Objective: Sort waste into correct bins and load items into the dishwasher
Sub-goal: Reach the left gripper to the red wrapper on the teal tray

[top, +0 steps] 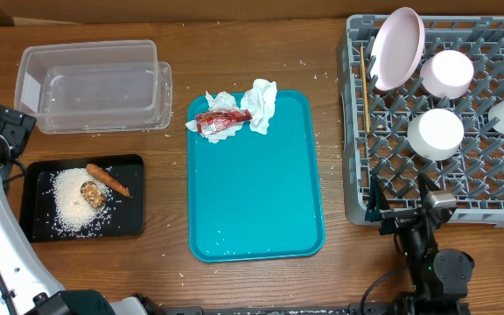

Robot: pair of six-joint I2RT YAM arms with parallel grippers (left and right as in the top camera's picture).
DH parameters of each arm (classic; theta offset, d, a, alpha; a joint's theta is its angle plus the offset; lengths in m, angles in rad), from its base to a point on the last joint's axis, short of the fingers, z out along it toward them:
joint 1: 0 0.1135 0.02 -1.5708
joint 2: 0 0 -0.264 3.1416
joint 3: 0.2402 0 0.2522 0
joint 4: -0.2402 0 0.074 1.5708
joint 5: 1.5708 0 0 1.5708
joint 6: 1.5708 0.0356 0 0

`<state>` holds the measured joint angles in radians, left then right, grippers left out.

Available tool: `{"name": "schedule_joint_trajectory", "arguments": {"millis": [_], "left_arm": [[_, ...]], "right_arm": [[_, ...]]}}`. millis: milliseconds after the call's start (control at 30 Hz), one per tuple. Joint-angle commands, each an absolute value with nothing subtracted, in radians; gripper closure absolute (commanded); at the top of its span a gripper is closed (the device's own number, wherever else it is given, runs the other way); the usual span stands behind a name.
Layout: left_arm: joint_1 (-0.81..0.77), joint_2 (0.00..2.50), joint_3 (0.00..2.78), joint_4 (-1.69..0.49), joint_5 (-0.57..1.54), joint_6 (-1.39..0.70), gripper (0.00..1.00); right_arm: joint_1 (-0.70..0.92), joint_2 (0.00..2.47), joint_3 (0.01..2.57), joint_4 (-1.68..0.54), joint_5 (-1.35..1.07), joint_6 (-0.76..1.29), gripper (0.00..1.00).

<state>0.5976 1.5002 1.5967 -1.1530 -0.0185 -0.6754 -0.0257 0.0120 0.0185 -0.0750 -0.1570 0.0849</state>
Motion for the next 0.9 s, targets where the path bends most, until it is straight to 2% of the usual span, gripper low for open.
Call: {"name": "schedule_joint_trajectory", "arguments": {"millis": [0, 100, 200, 333, 500, 633, 733, 867], "left_arm": [[0.595, 1.504, 1.597, -1.204, 0.280, -0.718, 0.00], [0.590, 1.504, 1.594, -1.309, 0.476, -0.698, 0.00], [0.537, 1.504, 1.584, -1.304, 0.636, -0.520, 0.00], [0.358, 1.504, 1.584, -1.277, 0.640, -0.358, 0.00], [0.015, 1.517, 1.584, -1.143, 0.361, -0.342, 0.00], [-0.221, 1.575, 1.584, -1.040, 0.031, -0.375, 0.00], [-0.333, 1.652, 1.585, -0.963, -0.204, -0.322, 0.00], [-0.407, 1.773, 1.585, -0.855, -0.354, -0.146, 0.00]], "right_arm": [[-0.028, 0.003, 0.008, -0.069, -0.159, 0.081, 0.00], [-0.028, 0.003, 0.008, -0.069, -0.159, 0.081, 0.00], [-0.028, 0.003, 0.008, -0.069, -0.159, 0.081, 0.00], [-0.028, 0.003, 0.008, -0.069, -0.159, 0.081, 0.00], [-0.028, 0.003, 0.008, -0.069, -0.159, 0.081, 0.00], [-0.028, 0.003, 0.008, -0.069, -0.159, 0.081, 0.00], [-0.028, 0.003, 0.008, -0.069, -0.159, 0.081, 0.00], [-0.028, 0.003, 0.008, -0.069, -0.159, 0.081, 0.00]]}}
